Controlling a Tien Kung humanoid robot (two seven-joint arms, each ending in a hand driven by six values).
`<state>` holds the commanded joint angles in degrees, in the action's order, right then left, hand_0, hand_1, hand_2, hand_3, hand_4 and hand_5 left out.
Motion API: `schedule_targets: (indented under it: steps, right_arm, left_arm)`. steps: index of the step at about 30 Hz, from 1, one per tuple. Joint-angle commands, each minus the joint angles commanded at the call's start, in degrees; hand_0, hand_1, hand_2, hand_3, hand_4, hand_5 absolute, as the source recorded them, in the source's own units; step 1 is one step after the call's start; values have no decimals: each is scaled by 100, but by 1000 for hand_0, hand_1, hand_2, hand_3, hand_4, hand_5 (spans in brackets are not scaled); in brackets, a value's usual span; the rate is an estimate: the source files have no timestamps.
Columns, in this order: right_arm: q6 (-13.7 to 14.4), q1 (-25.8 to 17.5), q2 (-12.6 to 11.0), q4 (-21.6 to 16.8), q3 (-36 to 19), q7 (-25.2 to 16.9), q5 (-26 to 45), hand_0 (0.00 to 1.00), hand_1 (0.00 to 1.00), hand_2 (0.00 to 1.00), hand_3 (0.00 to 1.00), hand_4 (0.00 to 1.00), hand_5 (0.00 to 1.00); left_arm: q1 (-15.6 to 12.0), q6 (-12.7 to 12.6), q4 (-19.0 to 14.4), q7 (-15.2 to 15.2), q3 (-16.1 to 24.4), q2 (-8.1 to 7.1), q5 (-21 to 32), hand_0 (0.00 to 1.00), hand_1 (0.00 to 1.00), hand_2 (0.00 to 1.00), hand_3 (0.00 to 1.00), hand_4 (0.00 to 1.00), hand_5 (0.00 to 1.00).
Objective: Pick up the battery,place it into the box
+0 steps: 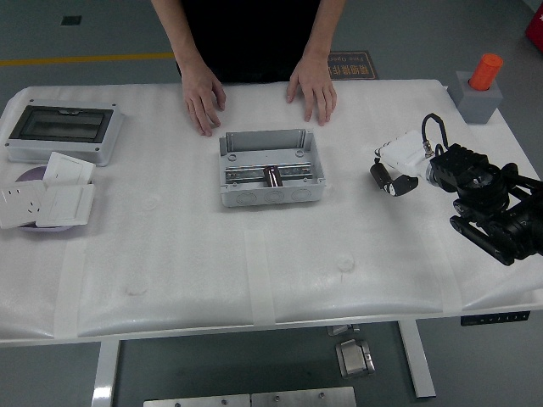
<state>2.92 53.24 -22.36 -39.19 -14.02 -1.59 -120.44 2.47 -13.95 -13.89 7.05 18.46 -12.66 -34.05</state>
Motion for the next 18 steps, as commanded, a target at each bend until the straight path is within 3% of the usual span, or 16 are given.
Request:
schedule_targets:
  steps: [18]
  right_arm:
    - [-56,25,1,10,22,-37,140,553,516,750,719,633,415]
  left_arm:
    - [-3,1,-17,-11,-58,9,-68,588,624,570,717,683,264]
